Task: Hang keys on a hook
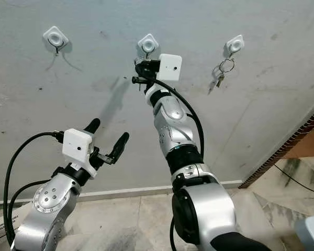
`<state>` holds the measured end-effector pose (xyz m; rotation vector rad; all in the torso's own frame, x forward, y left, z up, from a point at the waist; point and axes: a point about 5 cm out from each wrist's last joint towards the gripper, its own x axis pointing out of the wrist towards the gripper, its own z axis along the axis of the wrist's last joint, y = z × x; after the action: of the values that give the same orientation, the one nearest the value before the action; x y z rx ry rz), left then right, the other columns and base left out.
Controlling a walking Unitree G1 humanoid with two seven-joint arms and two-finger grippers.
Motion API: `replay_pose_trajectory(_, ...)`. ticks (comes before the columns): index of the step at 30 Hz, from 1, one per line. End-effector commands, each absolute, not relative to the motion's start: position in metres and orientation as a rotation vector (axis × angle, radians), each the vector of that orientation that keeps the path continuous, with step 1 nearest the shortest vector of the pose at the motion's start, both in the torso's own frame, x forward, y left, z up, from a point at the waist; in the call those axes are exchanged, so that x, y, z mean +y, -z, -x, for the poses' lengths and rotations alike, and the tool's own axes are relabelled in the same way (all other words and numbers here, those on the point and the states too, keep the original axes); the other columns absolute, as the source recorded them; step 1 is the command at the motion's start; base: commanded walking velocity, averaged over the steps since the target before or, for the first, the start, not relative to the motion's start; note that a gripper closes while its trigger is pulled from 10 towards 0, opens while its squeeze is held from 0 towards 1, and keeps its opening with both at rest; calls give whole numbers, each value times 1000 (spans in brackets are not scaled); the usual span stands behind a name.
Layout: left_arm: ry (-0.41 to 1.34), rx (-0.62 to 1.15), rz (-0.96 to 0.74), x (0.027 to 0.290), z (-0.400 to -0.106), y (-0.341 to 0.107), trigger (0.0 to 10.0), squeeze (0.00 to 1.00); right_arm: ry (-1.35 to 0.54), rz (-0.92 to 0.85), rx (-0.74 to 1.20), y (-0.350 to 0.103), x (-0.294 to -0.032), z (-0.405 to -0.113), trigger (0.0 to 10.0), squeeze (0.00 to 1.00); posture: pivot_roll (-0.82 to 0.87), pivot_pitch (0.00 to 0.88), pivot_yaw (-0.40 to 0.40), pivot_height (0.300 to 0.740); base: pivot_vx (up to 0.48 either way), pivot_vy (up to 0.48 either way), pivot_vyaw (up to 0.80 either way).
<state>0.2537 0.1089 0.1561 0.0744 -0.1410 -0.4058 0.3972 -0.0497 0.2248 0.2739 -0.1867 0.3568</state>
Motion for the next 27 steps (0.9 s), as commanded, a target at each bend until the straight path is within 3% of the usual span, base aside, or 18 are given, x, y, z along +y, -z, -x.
replay_pose_trajectory(1, 401, -173, -85, 107, -255, -161, 10000, 0, -342, -260, -193, -229, -53, -400, 10000, 0, 217, 33, -68, 740, 0, 0, 0)
replay_pose_trajectory(27, 402, -200, -99, 104, -258, -165, 10000, 0, -262, -245, -211, -240, -66, -409, 10000, 0, 215, 36, -71, 740, 0, 0, 0)
